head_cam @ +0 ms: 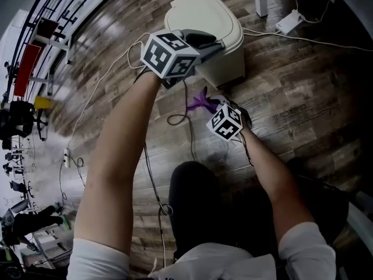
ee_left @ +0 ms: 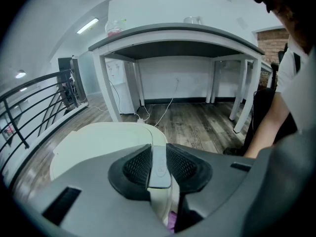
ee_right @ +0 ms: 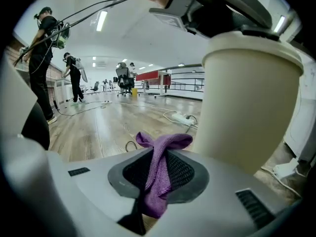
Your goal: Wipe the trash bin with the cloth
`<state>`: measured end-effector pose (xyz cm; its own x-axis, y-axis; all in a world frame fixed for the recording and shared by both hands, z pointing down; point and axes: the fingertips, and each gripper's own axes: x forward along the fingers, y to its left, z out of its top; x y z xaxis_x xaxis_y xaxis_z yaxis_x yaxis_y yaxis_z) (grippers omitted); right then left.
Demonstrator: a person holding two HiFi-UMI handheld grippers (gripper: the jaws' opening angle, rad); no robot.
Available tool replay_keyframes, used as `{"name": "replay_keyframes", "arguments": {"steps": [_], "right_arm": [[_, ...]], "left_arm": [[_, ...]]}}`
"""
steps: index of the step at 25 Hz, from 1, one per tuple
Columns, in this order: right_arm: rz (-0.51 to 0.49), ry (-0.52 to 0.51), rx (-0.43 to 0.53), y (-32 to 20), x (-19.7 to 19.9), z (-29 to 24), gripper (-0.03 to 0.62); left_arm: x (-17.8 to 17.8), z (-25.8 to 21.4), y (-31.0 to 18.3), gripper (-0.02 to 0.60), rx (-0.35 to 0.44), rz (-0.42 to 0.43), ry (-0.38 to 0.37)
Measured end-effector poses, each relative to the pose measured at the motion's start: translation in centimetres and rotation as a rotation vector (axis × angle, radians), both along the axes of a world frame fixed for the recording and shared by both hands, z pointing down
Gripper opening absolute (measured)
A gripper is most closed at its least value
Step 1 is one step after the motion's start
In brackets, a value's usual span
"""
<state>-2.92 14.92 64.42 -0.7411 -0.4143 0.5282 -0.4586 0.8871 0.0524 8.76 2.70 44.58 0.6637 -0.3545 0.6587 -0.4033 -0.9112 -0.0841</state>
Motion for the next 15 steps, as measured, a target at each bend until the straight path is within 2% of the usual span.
{"name": "replay_keyframes", "arguments": {"steps": [7, 15], "right_arm": [[0.211, 0.093, -0.134, -2.9, 8.9, 5.8, 0.078], [0.491, 0.051, -0.182, -8.5, 17.9, 6.3, 0.078]], "left_arm": [[0.0, 0.0, 0.0, 0.095, 0.0, -0.001, 0.0], [0.0, -0.1, 0.1, 0.095, 0.014, 0.0, 0.0]]}}
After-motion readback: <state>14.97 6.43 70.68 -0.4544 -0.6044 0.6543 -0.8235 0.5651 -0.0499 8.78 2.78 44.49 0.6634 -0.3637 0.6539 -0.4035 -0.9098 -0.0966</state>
